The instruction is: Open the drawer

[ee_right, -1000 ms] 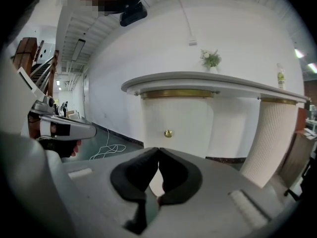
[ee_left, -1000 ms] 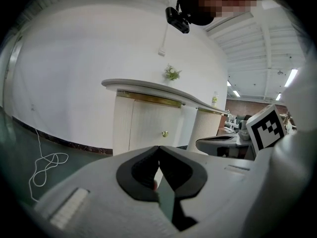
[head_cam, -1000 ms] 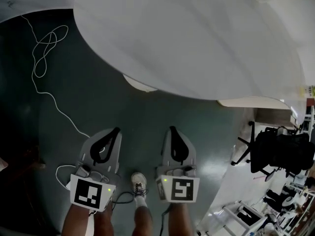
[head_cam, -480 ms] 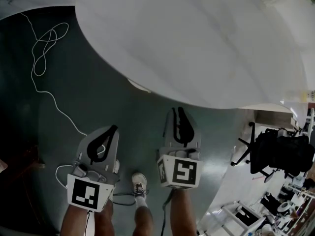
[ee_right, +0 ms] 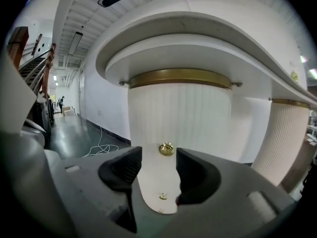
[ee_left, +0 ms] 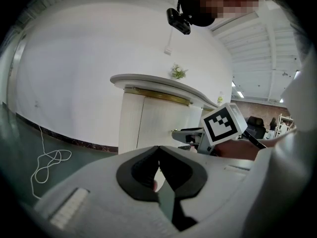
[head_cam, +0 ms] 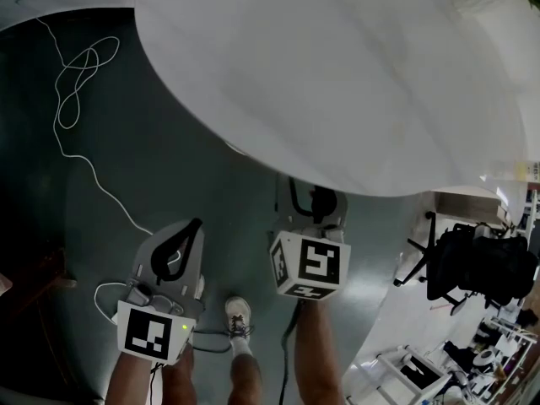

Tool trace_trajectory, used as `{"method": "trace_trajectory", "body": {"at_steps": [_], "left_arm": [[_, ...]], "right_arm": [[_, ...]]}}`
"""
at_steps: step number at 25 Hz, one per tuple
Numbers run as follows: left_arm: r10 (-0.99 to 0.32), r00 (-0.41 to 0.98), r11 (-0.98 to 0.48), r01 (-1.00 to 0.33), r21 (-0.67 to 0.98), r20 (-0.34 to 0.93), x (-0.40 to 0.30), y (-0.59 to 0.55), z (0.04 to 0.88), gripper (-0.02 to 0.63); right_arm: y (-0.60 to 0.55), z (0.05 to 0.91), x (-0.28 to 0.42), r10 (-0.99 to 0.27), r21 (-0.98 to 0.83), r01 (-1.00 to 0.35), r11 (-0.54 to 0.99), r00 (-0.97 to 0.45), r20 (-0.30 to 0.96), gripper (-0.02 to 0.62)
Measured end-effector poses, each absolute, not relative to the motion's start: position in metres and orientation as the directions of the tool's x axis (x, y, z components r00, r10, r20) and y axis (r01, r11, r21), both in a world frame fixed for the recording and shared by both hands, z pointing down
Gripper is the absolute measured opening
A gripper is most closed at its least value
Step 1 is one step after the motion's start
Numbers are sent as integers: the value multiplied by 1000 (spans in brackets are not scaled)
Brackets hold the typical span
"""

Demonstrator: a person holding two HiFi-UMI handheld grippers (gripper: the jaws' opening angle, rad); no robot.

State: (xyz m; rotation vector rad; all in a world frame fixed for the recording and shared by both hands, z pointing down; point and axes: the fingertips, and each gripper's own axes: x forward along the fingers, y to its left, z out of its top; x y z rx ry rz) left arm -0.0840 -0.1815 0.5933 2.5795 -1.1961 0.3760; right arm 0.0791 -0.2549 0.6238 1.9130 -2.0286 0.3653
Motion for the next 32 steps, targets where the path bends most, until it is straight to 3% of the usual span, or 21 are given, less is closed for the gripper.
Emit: {"method": "trace_trajectory", "body": {"at_steps": [15,22,32], "left_arm": [[-705,617,-613,-778,138,349,-92,-187,594,11],[-711,611,-606,-783,138,348,-97,-189,596,11],[-714,607,-600,-787,142,349,-98,-188,597,11]], "right_arm": [[-276,636,81,-901,39,-999,35,-14,434,215],[-278,635,90,-900,80,-997,-17,50,433,115],[-277,634,90,-899,96,-995,-8,49,436,112]]}}
